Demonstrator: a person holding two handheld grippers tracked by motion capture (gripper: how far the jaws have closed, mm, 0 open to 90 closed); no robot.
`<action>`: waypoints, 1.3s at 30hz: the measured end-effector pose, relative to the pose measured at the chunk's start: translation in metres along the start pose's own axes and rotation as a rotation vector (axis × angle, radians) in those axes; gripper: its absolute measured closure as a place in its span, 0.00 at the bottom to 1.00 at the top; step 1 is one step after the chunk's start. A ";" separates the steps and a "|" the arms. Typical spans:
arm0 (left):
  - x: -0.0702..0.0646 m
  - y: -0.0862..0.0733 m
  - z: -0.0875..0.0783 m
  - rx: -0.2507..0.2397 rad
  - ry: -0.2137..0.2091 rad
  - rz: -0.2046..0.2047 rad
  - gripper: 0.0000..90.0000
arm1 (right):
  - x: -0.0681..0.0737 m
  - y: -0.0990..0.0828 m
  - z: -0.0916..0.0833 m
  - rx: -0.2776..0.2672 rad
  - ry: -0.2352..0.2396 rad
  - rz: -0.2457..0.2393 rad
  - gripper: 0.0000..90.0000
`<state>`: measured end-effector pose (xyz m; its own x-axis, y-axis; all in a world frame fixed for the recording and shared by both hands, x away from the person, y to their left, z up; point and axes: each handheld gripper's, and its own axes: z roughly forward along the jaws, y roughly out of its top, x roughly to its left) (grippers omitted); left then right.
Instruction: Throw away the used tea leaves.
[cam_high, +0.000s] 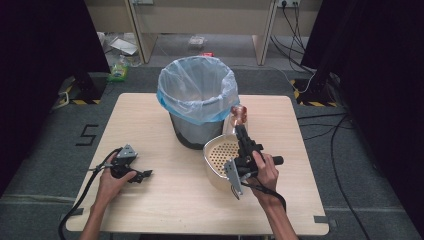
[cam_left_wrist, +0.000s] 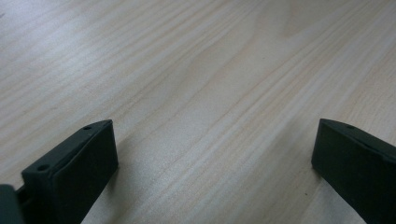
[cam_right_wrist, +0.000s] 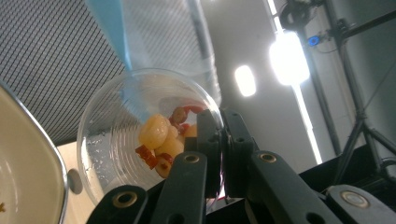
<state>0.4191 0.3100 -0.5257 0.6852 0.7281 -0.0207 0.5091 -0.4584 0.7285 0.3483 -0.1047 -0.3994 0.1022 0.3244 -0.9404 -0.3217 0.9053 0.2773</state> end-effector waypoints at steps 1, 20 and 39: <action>0.000 0.000 0.000 0.000 0.000 0.000 0.00 | 0.001 0.001 0.000 0.005 0.003 -0.004 0.98; 0.000 0.000 0.000 0.000 0.000 0.000 0.00 | 0.015 -0.004 0.009 0.028 -0.007 -0.036 0.98; 0.000 0.000 0.000 0.000 0.000 0.001 0.00 | 0.010 -0.002 0.004 0.012 -0.059 -0.060 0.98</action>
<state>0.4191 0.3101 -0.5256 0.6855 0.7278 -0.0200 0.5086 -0.4590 0.7284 0.3540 -0.1015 -0.4086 0.1760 0.2850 -0.9422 -0.3023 0.9266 0.2238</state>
